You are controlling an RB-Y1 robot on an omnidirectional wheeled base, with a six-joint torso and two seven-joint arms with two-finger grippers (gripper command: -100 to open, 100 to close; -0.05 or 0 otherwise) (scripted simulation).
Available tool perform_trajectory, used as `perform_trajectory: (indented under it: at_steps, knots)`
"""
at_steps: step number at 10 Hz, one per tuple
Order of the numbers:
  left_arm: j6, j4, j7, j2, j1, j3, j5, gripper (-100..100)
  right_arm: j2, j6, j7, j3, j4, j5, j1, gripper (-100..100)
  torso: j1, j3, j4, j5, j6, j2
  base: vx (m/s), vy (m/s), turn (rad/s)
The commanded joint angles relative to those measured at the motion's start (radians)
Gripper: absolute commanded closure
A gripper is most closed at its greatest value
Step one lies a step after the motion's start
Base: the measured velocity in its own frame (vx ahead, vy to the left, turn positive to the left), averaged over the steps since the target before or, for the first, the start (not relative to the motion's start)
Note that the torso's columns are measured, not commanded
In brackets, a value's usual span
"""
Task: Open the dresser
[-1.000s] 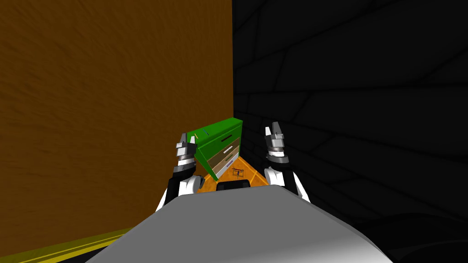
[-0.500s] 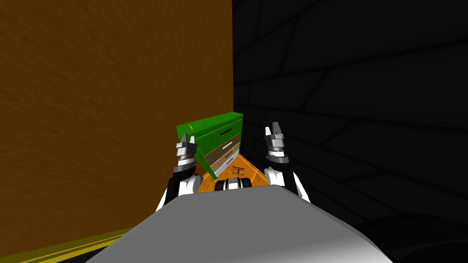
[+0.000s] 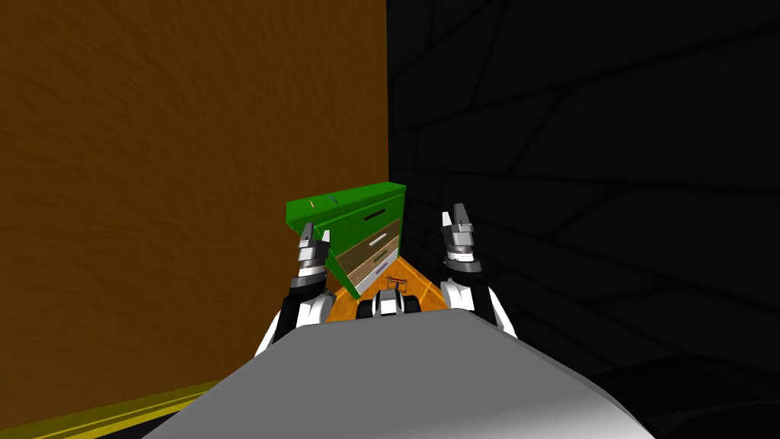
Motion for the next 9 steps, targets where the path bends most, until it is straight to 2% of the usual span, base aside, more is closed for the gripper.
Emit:
perform_trajectory:
  at_steps: [1,5,8,9]
  knots:
    - [-0.025,0.056,0.004,0.044,-0.011,0.007,0.003,-100,0.000,0.000,0.000,0.000,0.000,0.000,0.000,0,0.000,0.000,0.000,0.000,0.000,0.000,0.043,-0.046,0.022]
    - [-0.074,0.168,0.011,0.080,-0.034,0.019,0.007,-100,0.000,0.000,0.000,0.000,0.000,0.000,0.000,0,0.001,0.000,0.001,0.000,0.000,0.001,0.043,-0.059,0.030]
    - [-0.119,0.259,0.016,0.093,-0.055,0.030,0.011,-100,0.000,0.000,0.000,0.000,0.000,0.000,0.000,0,0.000,0.000,0.000,0.000,0.000,0.001,0.059,-0.081,0.036]
    - [-0.119,0.269,0.016,0.093,-0.055,0.030,0.011,-100,0.000,0.000,0.000,0.000,0.000,0.000,0.000,0,-0.001,0.000,0.001,0.000,0.000,0.001,0.028,-0.054,0.033]
